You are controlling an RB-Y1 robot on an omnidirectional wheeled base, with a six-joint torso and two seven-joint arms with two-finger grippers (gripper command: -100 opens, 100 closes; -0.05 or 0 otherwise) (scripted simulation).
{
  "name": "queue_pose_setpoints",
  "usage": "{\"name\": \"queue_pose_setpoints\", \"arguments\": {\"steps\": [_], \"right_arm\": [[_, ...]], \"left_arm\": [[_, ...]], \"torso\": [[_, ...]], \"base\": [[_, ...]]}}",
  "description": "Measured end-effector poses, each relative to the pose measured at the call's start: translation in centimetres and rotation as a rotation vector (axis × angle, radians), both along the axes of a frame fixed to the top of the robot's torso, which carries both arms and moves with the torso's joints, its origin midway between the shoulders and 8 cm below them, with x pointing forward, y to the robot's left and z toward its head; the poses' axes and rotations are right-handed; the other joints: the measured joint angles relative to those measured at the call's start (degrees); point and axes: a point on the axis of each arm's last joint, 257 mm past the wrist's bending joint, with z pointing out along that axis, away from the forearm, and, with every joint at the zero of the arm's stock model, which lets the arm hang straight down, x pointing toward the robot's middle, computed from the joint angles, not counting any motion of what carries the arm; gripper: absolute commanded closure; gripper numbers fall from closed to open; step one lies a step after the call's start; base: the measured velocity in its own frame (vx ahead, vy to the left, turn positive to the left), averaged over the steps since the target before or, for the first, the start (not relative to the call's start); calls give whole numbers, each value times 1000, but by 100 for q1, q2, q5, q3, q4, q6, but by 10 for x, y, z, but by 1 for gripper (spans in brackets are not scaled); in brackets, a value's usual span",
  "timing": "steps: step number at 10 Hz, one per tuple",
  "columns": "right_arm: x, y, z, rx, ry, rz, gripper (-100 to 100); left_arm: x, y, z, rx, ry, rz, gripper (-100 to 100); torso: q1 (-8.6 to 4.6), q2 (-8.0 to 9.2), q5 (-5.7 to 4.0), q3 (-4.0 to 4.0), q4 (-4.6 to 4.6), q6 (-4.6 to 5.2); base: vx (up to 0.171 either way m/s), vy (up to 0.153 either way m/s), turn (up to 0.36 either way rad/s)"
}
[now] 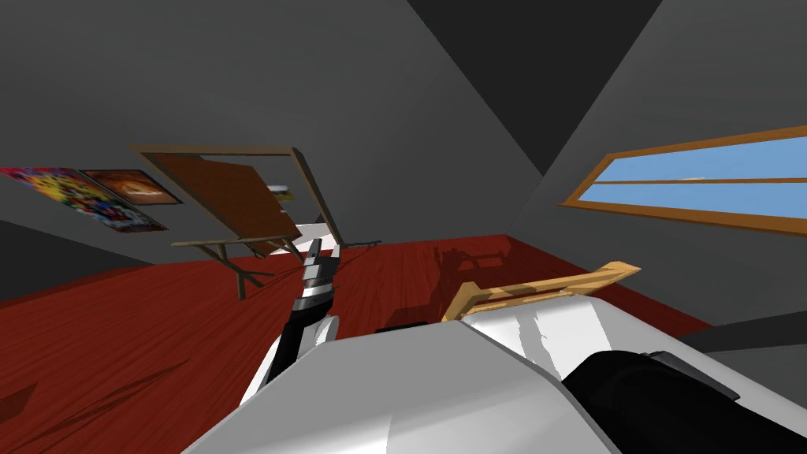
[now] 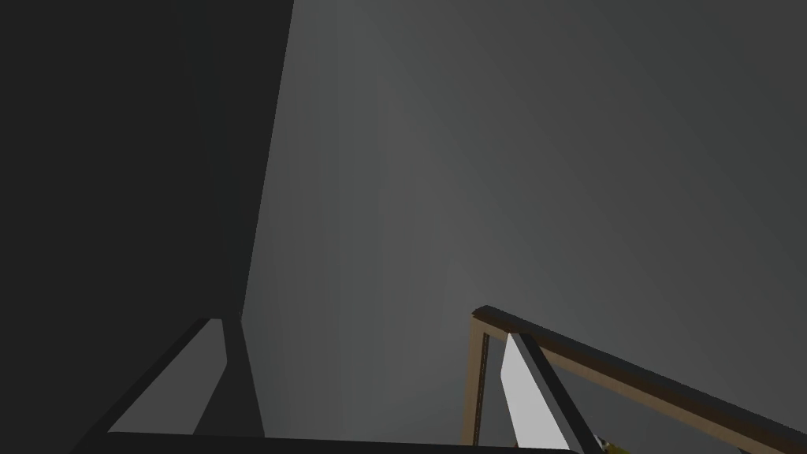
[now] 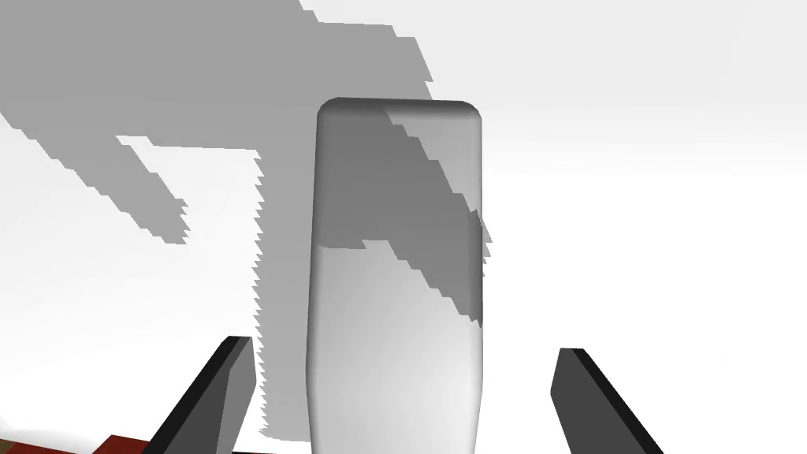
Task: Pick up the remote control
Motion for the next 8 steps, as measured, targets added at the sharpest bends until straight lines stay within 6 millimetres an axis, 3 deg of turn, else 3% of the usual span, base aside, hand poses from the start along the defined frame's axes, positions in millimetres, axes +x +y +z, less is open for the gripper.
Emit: {"name": "queue_pose_setpoints", "arguments": {"steps": [1, 2, 5, 6, 8], "right_arm": [[-1, 0, 0, 0, 2, 3, 0], [0, 0, 0, 0, 1, 3, -100], [-9, 14, -20, 3, 0, -18, -100], [-9, 14, -21, 2, -1, -18, 100], [-10, 14, -20, 3, 1, -18, 100]], "left_arm": [[0, 0, 0, 0, 0, 0, 0], [0, 0, 0, 0, 0, 0, 0], [0, 0, 0, 0, 0, 0, 0], [0, 0, 0, 0, 0, 0, 0], [0, 0, 0, 0, 0, 0, 0]], "torso": [[-6, 18, 0, 9, 3, 1], [-11, 32, -2, 18, 7, 2], [-37, 47, -9, 27, 11, 1], [-28, 46, -6, 27, 10, 3], [-19, 43, -5, 26, 13, 0]], "base": [[9, 3, 0], [3, -25, 83], [-10, -44, 55], [-3, -6, -13], [0, 0, 0]]}}
